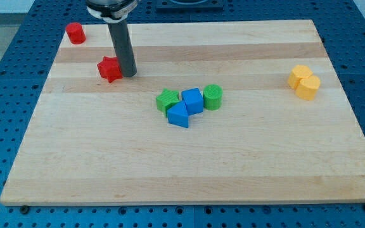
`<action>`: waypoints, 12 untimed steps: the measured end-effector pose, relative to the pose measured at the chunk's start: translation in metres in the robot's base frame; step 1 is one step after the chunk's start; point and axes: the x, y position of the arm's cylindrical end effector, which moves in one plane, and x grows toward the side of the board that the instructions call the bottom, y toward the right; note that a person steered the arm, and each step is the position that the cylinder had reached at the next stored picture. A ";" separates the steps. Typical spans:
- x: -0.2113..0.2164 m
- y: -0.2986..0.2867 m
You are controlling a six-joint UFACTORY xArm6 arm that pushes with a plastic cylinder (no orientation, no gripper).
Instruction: Place red star into re circle
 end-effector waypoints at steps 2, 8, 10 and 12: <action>0.005 -0.020; -0.037 -0.076; -0.067 -0.076; -0.088 -0.076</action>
